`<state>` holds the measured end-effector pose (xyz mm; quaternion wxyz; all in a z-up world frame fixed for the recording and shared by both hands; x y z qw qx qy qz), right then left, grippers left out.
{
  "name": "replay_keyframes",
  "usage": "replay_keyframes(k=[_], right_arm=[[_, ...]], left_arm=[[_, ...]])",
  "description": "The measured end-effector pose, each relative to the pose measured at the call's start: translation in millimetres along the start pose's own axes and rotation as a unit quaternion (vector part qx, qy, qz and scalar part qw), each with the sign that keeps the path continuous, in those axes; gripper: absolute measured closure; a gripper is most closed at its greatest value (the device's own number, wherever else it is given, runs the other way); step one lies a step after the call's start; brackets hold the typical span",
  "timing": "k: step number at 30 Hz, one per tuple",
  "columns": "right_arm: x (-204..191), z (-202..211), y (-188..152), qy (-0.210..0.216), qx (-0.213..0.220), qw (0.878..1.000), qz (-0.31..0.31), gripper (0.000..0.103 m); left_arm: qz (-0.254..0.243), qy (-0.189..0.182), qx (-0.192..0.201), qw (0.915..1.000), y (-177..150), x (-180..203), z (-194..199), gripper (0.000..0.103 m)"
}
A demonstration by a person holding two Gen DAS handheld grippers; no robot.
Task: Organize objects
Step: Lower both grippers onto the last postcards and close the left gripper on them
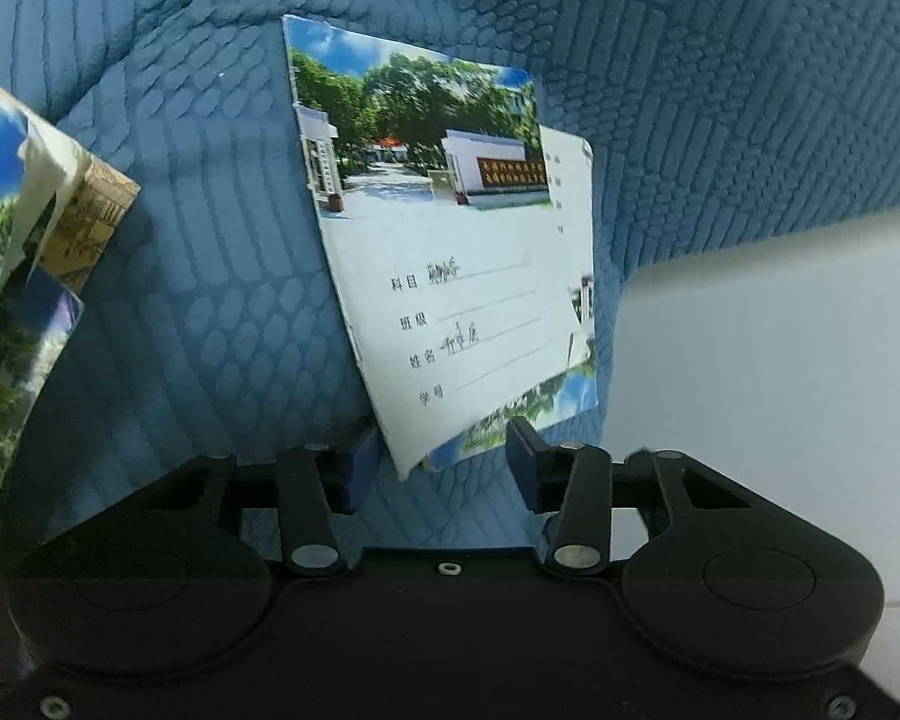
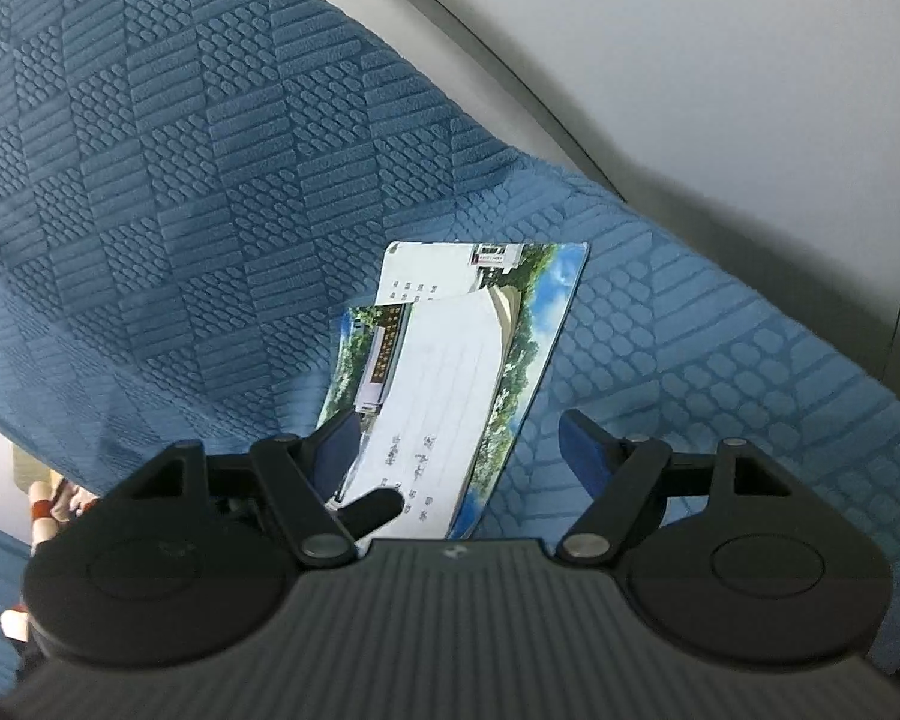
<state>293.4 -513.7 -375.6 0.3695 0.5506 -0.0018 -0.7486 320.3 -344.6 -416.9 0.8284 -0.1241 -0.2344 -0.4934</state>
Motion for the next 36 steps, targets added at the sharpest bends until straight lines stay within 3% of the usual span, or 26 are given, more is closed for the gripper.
replay_keyframes(k=[1,3,5,9,11,15,20,30,36], right_arm=[[1.0,-0.1,-0.5,0.005,0.0,1.0,-0.006,0.027],[3.7,-0.9,-1.4,0.007,-0.001,1.0,-0.011,0.027],[5.6,-3.4,-3.2,0.014,-0.003,1.0,-0.018,0.027],[5.4,-6.5,-7.3,0.031,-0.006,0.999,-0.035,0.027],[4.1,-8.9,-9.7,0.04,-0.01,0.998,-0.044,0.027],[3.7,-16.7,-20.1,0.082,-0.03,0.992,-0.095,0.027],[0.6,-23.2,-24.4,0.113,-0.037,0.984,-0.133,0.027],[7.3,-19.7,-20.4,0.097,-0.019,0.986,-0.132,0.029],[16.8,-9.8,-13.8,0.066,0.001,0.992,-0.105,0.059]], left_arm=[[0.006,0.001,0.001,1.0,0.8,-0.4,-1.6,0.07],[0.018,0.009,0.004,0.9998,3.4,-3.3,-5.4,0.09],[0.046,0.011,0.001,0.9989,5.3,-9.4,-9.5,0.095],[0.047,0.007,0.006,0.9989,5.3,-10.8,-7.3,0.097],[0.059,-0.012,0.007,0.9981,3.7,-8.7,-0.6,0.098],[0.03,-0.015,0.034,0.9989,-1.1,2.4,20.3,0.098],[0.017,-0.036,0.019,0.999,-10.4,9.8,33.6,0.098],[-0.006,-0.041,-0.017,0.999,-33.6,-8.2,50.1,0.098],[-0.009,-0.038,-0.031,0.9988,-45.6,-26.4,58.3,0.098]])
Point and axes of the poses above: each gripper's, at about its wrist camera, not at the fingertips, and z roughly against the way its jaws point, x to its right, y to its top, the point moved 10 cm from there along -z, roughly the way its jaws point, and after that the axes turned 13 degrees about y, right-handed, at the moved point
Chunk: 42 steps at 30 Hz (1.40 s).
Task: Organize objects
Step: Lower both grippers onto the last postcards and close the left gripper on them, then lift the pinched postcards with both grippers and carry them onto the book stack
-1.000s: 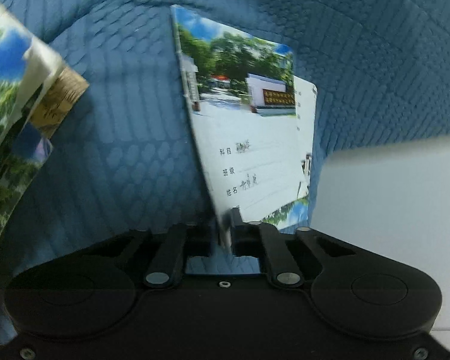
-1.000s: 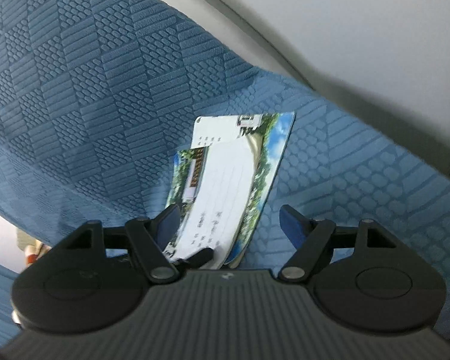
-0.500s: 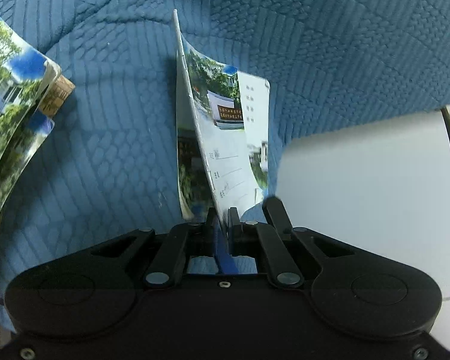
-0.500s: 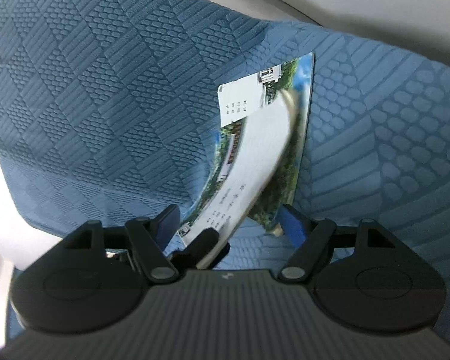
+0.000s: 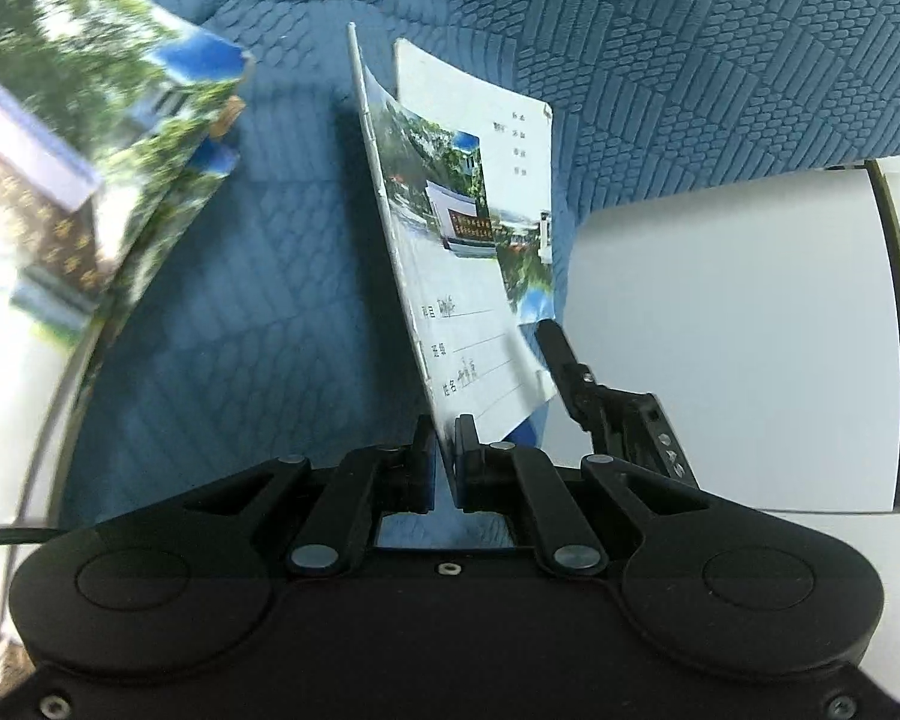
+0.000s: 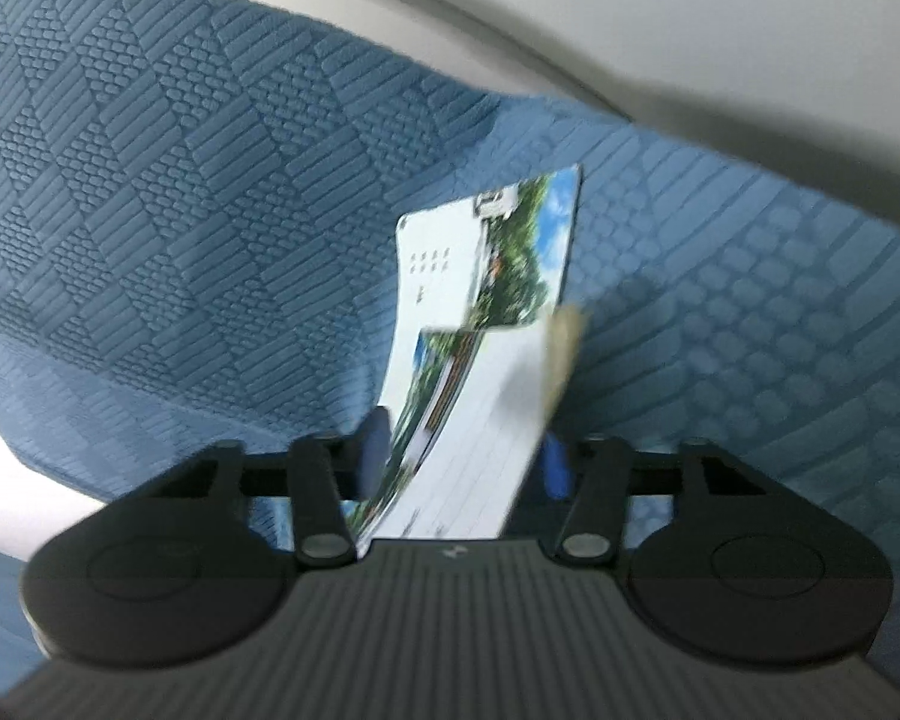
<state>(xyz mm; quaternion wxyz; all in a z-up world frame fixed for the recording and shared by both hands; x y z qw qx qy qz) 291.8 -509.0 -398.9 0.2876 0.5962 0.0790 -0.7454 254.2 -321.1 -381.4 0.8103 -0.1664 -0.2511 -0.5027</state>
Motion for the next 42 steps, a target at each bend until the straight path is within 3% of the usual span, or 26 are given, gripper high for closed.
replay_keyframes(k=[4,11,17,31,42], right_arm=[[7.7,6.5,2.9,-0.021,0.008,1.0,0.005,0.073],[-18.4,20.9,1.9,-0.073,0.034,0.991,0.11,0.095],[-49.3,28.9,-5.6,-0.087,0.052,0.982,0.16,0.098],[-125.7,68.5,-29.1,-0.053,0.067,0.979,0.187,0.098],[-202.0,84.5,-60.5,-0.014,0.075,0.973,0.217,0.097]], left_arm=[[-0.008,0.0,-0.003,1.0,-7.1,-5.5,12.0,0.098],[0.001,-0.012,-0.001,0.9999,-6.0,-8.0,27.1,0.098],[-0.019,-0.009,0.017,0.9996,-3.1,-4.7,46.4,0.098],[-0.04,-0.027,0.033,0.9983,-5.2,-10.2,117.7,0.098],[-0.059,-0.049,0.072,0.9945,7.9,-14.5,193.6,0.098]])
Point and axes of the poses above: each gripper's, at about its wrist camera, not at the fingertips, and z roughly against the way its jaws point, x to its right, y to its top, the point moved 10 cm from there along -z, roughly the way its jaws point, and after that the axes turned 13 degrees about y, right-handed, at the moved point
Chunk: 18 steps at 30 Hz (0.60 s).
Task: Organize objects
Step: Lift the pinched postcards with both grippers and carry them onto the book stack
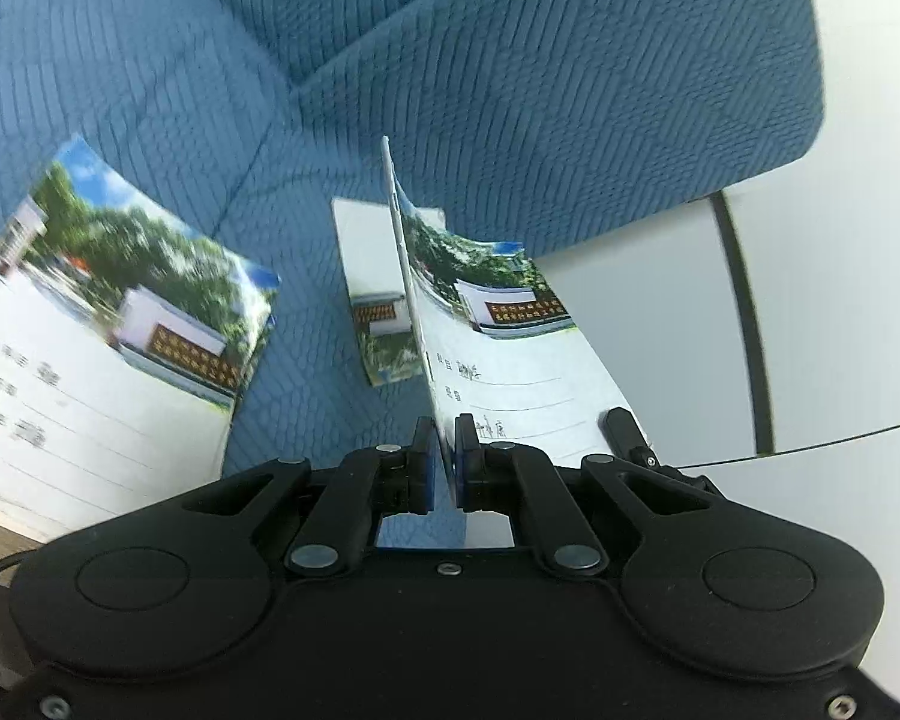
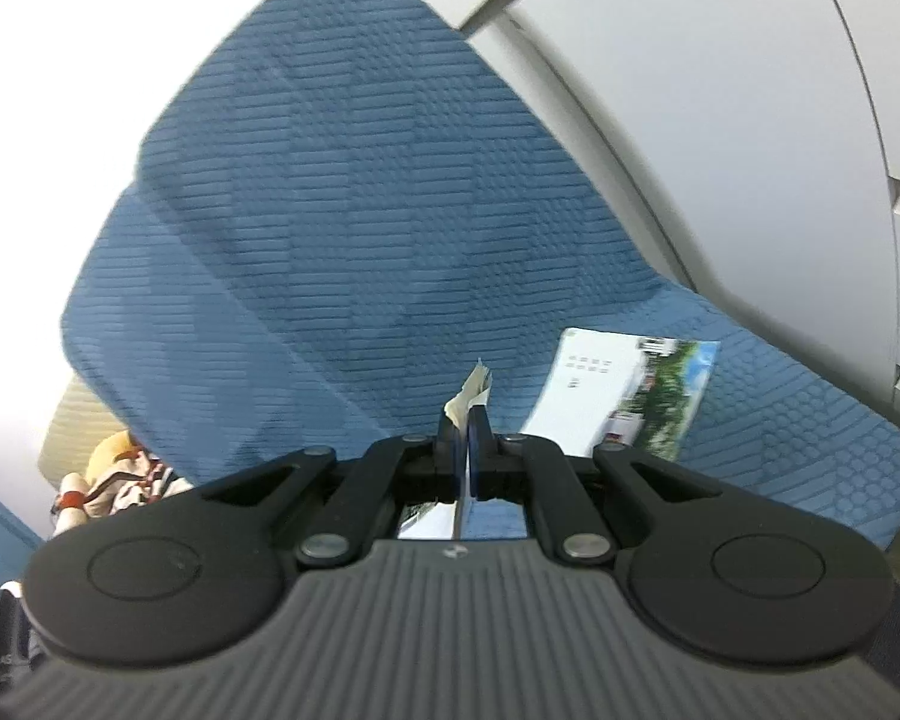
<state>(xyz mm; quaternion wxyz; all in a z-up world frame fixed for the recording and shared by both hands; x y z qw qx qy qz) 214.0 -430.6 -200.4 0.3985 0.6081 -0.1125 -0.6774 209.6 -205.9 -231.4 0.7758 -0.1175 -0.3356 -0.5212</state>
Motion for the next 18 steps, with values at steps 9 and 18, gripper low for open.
replay_keyframes(k=[9,18], right_arm=[[-69.8,12.5,-5.1,0.036,-0.001,0.999,0.014,0.097],[-117.2,11.3,-35.7,0.048,-0.022,0.998,0.034,0.097]], left_arm=[[-0.009,-0.014,0.038,0.9991,23.8,-8.9,66.7,0.098],[-0.012,-0.014,0.05,0.9986,40.6,-41.5,102.5,0.098]])
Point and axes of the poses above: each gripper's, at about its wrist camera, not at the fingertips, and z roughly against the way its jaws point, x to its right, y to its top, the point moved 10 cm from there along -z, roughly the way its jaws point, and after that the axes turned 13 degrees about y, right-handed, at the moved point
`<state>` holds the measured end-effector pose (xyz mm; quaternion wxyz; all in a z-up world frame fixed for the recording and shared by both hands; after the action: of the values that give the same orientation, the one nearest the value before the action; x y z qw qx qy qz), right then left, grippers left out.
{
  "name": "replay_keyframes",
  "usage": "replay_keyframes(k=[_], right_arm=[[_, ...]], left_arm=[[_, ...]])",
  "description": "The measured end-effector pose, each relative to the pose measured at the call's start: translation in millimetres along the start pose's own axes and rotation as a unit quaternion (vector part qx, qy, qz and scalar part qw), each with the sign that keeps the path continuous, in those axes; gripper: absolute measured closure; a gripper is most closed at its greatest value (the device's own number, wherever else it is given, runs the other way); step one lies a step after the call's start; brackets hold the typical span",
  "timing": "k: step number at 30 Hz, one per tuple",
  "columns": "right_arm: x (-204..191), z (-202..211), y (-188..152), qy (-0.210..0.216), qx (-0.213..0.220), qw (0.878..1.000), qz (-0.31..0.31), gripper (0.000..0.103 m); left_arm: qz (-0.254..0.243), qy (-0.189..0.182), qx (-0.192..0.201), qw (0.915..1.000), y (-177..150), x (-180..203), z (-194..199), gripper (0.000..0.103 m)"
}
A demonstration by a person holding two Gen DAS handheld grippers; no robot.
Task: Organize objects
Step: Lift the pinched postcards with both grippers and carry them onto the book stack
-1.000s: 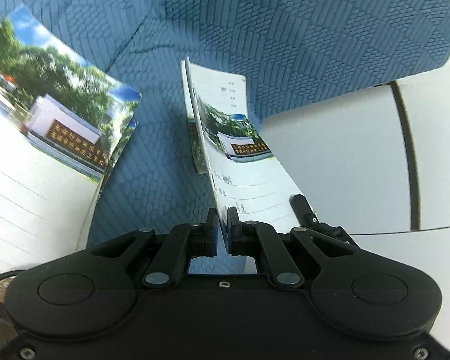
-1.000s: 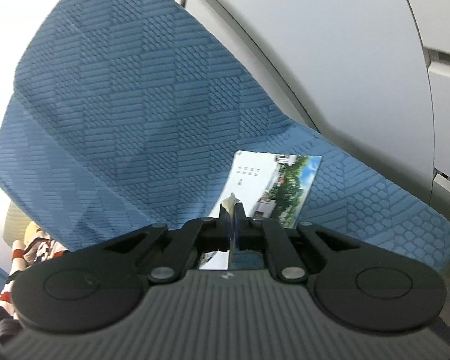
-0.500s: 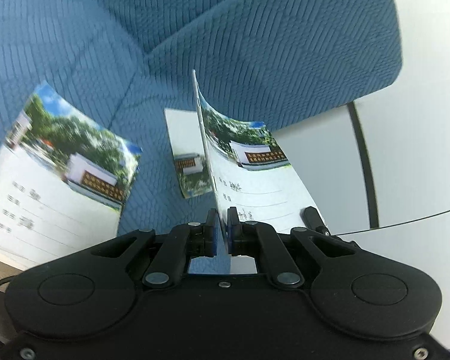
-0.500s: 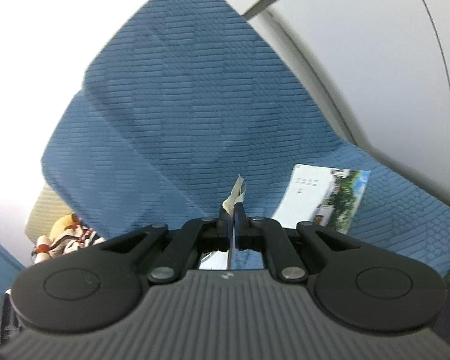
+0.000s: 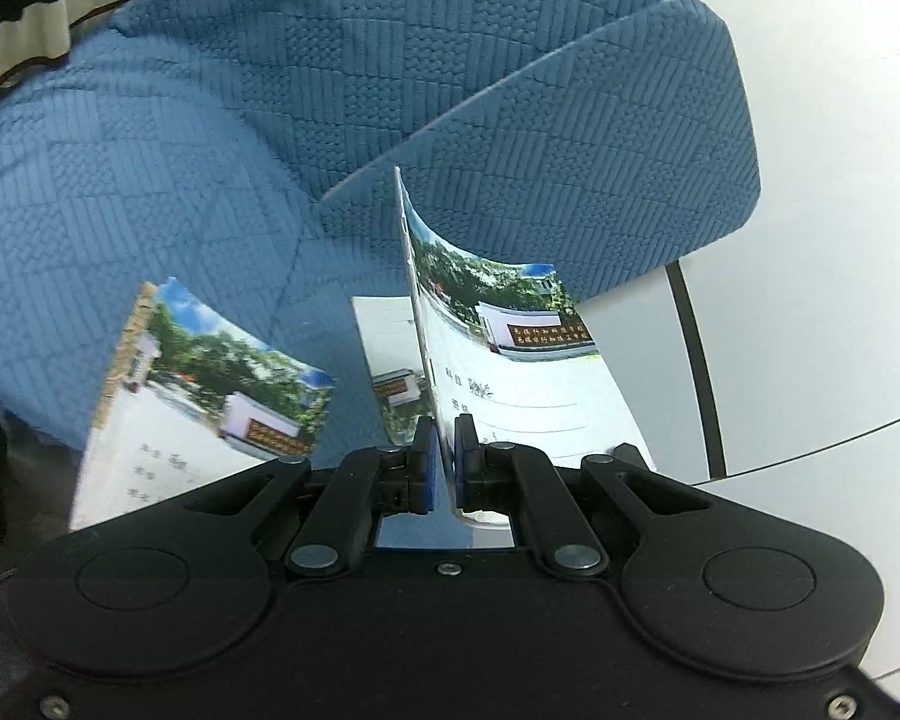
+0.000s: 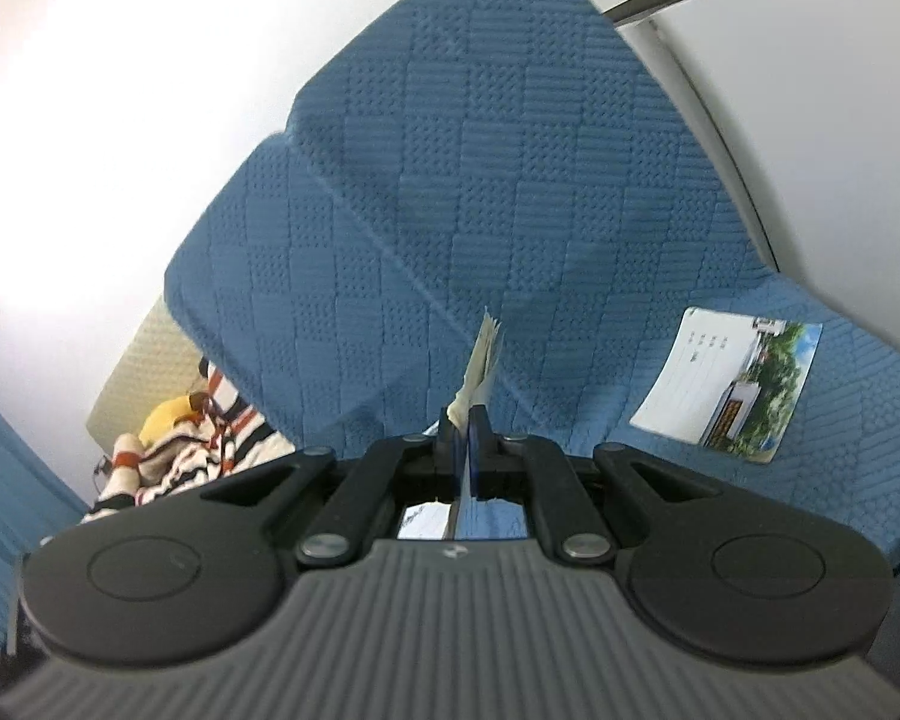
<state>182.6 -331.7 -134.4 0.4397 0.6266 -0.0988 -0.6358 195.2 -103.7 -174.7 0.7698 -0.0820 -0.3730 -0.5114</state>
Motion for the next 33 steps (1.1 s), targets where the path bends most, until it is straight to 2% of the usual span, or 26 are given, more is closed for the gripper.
replay_keyframes(k=[6,10,17,28,33], right_arm=[[-4.9,-9.1,-33.7,-0.016,-0.025,1.0,-0.001,0.097],[2.8,-18.0,-57.3,-0.032,-0.048,0.998,-0.012,0.097],[26.7,-25.3,-100.6,-0.067,-0.079,0.994,-0.027,0.097],[60.2,-25.3,-146.2,-0.113,-0.12,0.986,-0.034,0.097],[75.1,-25.4,-164.9,-0.13,-0.136,0.981,-0.045,0.097]], left_arm=[[0.002,0.006,-0.006,1.0,4.2,-34.6,2.0,0.098],[-0.004,0.021,-0.011,0.9997,3.0,-60.2,-5.9,0.098],[-0.013,0.054,-0.043,0.9975,-12.2,-100.6,-31.8,0.098],[-0.053,0.097,-0.068,0.9916,-35.3,-131.3,-58.6,0.098],[-0.053,0.118,-0.085,0.9879,-46.7,-145.8,-70.2,0.1]])
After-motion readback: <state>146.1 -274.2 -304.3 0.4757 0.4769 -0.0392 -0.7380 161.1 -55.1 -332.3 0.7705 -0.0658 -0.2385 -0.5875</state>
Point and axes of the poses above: each gripper's, at about its wrist camera, not at the fingertips, and z roughly against the way its jaws point, x to its right, y to its top, the point moved 10 cm from there along -z, roughly the way its jaws point, and after that the axes turned 13 degrees about y, right-handed, at the moved point
